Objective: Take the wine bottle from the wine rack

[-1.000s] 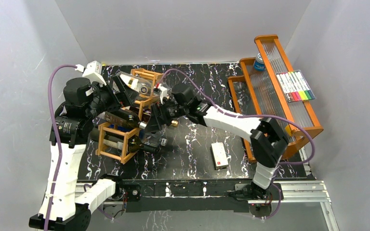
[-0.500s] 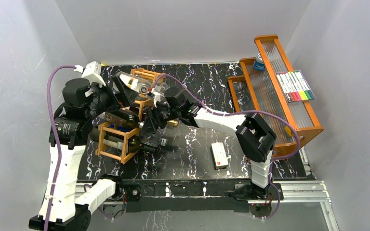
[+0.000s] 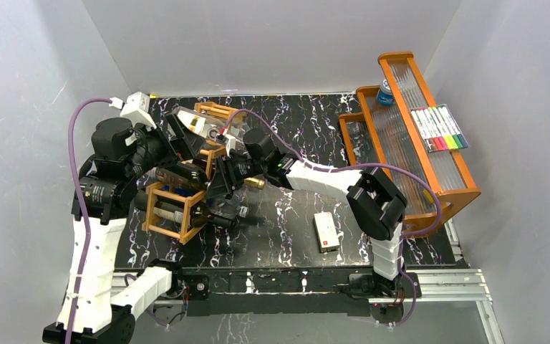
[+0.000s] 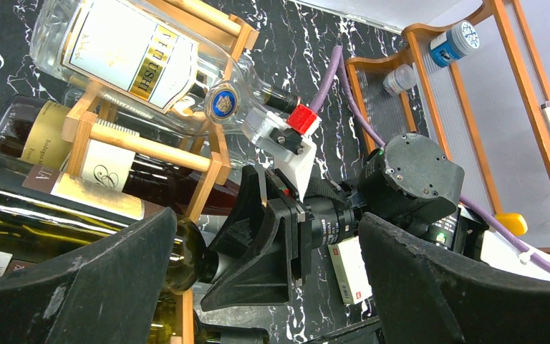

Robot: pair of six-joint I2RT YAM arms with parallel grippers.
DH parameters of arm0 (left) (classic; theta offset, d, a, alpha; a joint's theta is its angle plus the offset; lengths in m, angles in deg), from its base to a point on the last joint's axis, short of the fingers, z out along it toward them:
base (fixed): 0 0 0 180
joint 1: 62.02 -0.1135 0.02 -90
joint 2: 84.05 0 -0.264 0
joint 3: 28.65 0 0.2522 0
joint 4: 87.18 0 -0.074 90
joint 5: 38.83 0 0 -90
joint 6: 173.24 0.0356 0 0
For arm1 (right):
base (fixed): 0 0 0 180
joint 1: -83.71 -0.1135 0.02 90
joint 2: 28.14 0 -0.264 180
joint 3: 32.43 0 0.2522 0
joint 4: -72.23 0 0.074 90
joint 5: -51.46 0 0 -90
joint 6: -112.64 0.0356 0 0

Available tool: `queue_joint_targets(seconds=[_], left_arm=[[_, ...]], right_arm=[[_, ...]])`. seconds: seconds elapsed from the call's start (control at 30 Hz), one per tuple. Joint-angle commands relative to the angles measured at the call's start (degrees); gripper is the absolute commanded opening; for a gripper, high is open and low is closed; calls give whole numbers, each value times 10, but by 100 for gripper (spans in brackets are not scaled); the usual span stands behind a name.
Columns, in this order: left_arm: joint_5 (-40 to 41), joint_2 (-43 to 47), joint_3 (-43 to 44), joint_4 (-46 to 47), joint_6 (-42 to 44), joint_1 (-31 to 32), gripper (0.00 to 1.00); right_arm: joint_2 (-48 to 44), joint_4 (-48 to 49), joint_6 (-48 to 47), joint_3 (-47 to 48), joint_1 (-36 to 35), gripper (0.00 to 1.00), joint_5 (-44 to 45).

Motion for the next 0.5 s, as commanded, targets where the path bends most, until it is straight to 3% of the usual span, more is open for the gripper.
queue_joint_targets(seconds=[0.0,0.47], left_arm=[[-6,10,14,-9,-1,-3,98],[-10,3,28,-10,-1,-2,98]], right_arm=[[-1,50,12,25,-4,51,-16],[-24,113,51,3,-3,23,-38]])
